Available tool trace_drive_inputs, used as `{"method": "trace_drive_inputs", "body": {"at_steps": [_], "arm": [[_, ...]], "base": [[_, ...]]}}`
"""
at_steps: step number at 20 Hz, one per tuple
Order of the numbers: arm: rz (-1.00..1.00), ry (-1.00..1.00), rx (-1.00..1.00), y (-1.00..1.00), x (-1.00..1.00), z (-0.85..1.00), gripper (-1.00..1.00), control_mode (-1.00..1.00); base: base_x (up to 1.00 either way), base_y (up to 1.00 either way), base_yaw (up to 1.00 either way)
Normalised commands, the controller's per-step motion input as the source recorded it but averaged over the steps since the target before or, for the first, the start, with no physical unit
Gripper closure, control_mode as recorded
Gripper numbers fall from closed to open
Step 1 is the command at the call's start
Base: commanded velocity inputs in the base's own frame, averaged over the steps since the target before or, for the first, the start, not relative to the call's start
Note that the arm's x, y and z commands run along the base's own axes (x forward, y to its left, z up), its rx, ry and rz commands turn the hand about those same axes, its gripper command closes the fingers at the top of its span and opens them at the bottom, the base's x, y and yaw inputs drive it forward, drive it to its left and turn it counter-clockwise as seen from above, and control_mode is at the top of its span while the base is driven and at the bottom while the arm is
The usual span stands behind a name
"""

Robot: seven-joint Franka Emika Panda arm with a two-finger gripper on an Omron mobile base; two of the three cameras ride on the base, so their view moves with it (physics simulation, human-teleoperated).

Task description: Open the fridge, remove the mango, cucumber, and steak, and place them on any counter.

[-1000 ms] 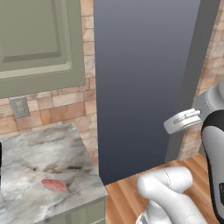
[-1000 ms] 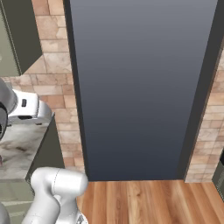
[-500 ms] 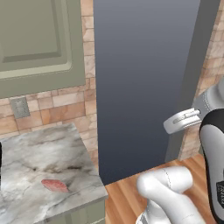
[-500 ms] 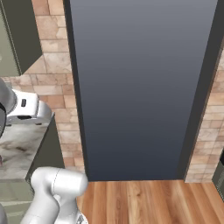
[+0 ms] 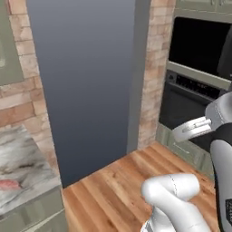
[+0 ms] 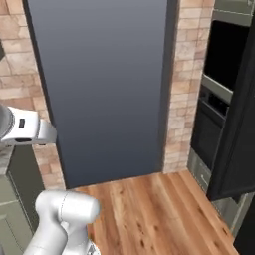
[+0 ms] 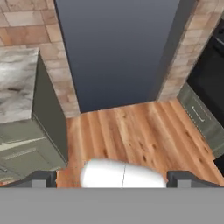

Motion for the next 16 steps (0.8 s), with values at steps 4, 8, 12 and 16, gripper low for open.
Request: {"method": "trace_drive_inputs", "body": {"at_steps": [4, 8, 12, 16], "arm": [[0.00, 0.00, 0.00, 0.00, 0.00, 0.00, -1.00, 1.00], [0.00, 0.00, 0.00, 0.00, 0.00, 0.00, -1.00, 1.00], [0.00, 0.00, 0.00, 0.00, 0.00, 0.00, -1.00, 1.00], [0.00, 0.00, 0.00, 0.00, 0.00, 0.00, -1.00, 1.00]], "base": [[-0.04, -0.65, -0.75], [0.00, -0.27, -0.92], [0.00, -0.43, -0.87], [-0.06, -0.36, -0.82]]}}
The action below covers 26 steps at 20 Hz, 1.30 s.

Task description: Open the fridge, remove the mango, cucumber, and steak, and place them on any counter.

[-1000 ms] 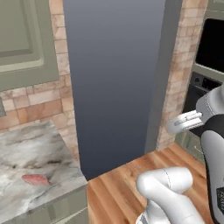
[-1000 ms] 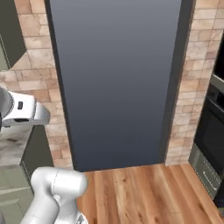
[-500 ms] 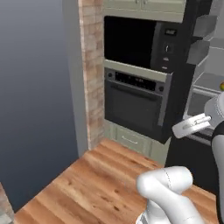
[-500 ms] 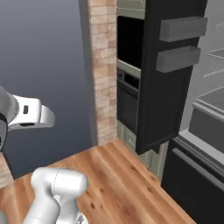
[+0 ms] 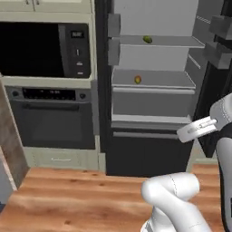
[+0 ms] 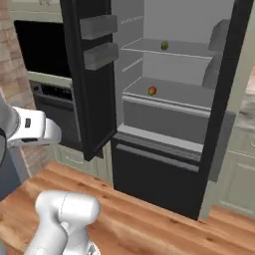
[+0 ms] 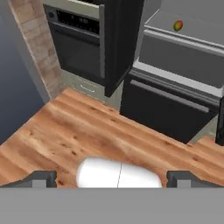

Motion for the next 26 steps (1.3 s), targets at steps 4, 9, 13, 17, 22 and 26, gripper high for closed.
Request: {"method": "trace_drive_inputs", "body": {"at_steps": [4, 9, 13, 17, 22, 26], "arm": [[0.00, 0.00, 0.00, 0.00, 0.00, 0.00, -1.00, 1.00], [0.00, 0.00, 0.00, 0.00, 0.00, 0.00, -1.00, 1.00], [0.00, 0.00, 0.00, 0.00, 0.00, 0.00, -1.00, 1.00], [0.00, 0.00, 0.00, 0.00, 0.00, 0.00, -1.00, 1.00], [0.00, 0.00, 0.00, 0.00, 0.00, 0.00, -1.00, 1.00], [0.00, 0.00, 0.00, 0.00, 0.00, 0.00, -1.00, 1.00]], "base": [[-0.02, -0.34, -0.80], [0.03, -0.02, -0.29], [0.20, 0.05, 0.00], [0.51, 0.12, 0.00], [0.81, 0.00, -0.03], [0.84, 0.16, -0.02]]}}
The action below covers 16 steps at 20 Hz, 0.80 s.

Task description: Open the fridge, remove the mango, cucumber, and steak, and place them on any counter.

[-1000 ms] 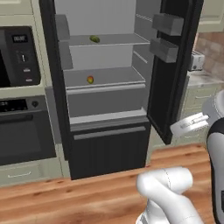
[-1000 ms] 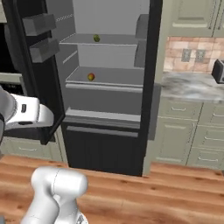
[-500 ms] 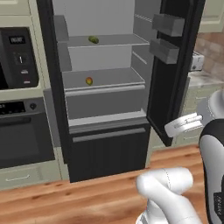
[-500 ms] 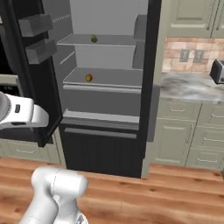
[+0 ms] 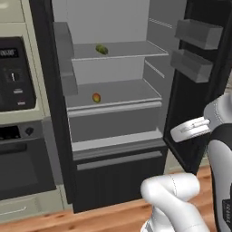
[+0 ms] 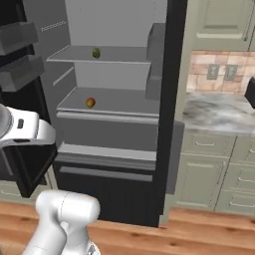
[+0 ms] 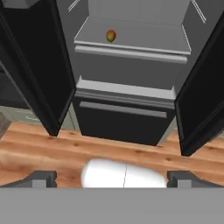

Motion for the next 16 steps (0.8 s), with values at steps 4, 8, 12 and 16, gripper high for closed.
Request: {"method": "trace_drive_inputs", "body": {"at_steps": [4, 8, 12, 16], "arm": [[0.00, 0.00, 0.00, 0.00, 0.00, 0.00, -1.00, 1.00], [0.00, 0.00, 0.00, 0.00, 0.00, 0.00, -1.00, 1.00], [0.00, 0.00, 0.00, 0.00, 0.00, 0.00, -1.00, 1.00], [0.00, 0.00, 0.00, 0.00, 0.00, 0.00, -1.00, 1.00]], "base": [[0.75, 0.19, 0.00], [0.75, 0.10, 0.00], [0.83, 0.16, 0.02], [0.85, 0.23, 0.08]]}}
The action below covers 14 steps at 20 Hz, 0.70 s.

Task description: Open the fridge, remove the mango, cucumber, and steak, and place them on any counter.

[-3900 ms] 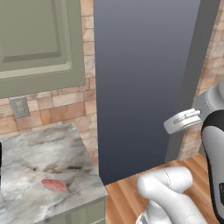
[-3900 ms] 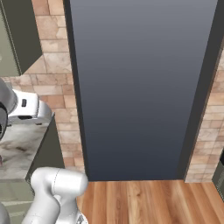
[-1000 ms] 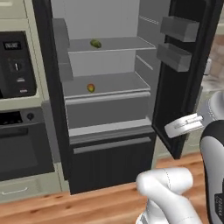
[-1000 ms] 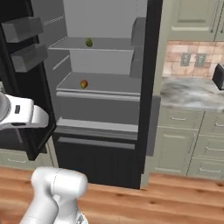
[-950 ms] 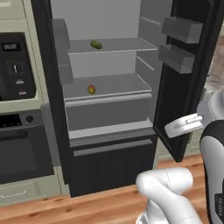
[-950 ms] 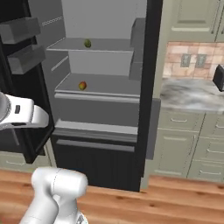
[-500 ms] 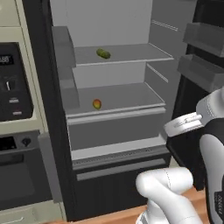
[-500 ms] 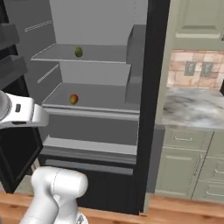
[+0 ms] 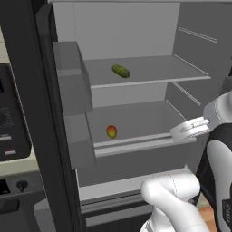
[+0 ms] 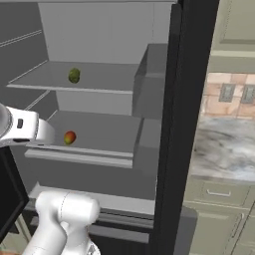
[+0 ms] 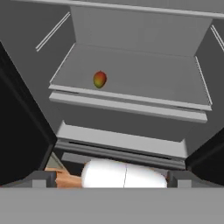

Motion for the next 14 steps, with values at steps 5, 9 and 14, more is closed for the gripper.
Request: {"method": "trace_drive_inputs", "body": {"at_steps": [5, 9, 14], "arm": [[0.00, 0.00, 0.00, 0.00, 0.00, 0.00, -1.00, 1.00], [0.00, 0.00, 0.00, 0.00, 0.00, -0.01, -1.00, -1.00], [0.00, -0.19, 0.00, 0.00, 0.00, 0.21, -1.00, -1.00]], "base": [[0.49, 0.23, 0.08], [0.02, 0.03, 0.05], [0.00, 0.00, 0.00]]}}
